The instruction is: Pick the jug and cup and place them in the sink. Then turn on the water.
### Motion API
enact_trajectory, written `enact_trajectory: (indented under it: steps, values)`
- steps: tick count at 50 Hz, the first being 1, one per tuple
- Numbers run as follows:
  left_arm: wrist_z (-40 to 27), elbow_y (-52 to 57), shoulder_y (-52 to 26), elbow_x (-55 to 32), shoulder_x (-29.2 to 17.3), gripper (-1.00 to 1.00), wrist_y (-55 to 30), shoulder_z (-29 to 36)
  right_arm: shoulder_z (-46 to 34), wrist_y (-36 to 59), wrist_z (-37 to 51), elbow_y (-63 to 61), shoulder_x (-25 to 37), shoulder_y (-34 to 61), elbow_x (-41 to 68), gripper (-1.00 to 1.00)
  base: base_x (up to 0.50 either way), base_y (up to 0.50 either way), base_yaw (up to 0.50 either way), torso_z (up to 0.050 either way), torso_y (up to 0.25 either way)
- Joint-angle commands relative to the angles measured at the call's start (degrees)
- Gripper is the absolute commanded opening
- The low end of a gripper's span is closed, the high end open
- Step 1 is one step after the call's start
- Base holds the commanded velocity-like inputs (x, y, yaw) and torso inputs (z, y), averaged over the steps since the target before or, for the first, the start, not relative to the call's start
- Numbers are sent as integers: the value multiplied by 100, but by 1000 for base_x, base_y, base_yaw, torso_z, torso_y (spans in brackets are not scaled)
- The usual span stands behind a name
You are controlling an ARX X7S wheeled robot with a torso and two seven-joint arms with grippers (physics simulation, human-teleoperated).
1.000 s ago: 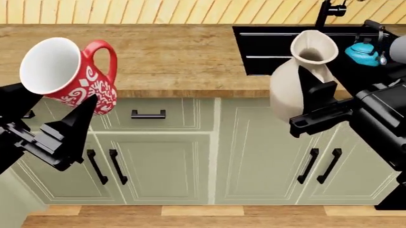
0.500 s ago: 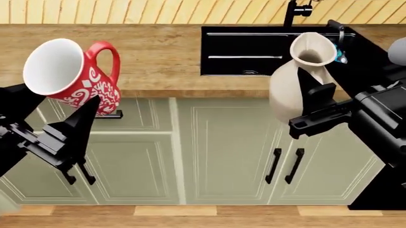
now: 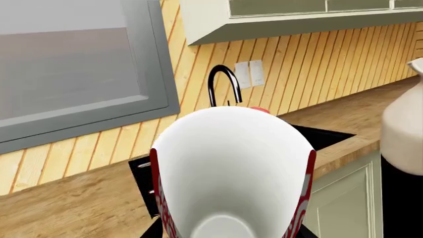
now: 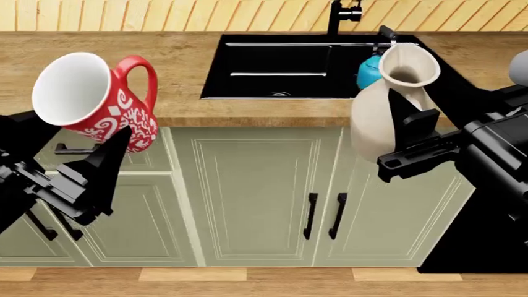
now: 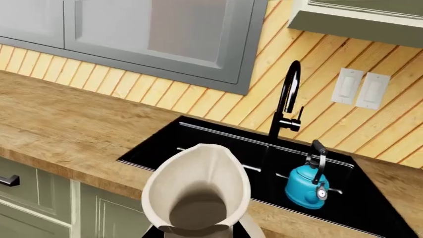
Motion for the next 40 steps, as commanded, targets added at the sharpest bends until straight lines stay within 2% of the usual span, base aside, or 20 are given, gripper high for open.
enact_trajectory:
  steps: [1,26,40]
  values:
    - [-63,-12,10,-52,17,-100,32,-8,70,-31,10,8,25,104,-166,-100,-500,0,0,0,0]
    - [-71,-1,92,-105,-17,-100,57,-83,3,-121,-55,1,32,58,-256,-100,-500,0,0,1,2]
    - [-37,-54,120,7,20,-100,125,-30,-219,-77,-168,47,-118,41,-480,-100,0,0,0,1,1]
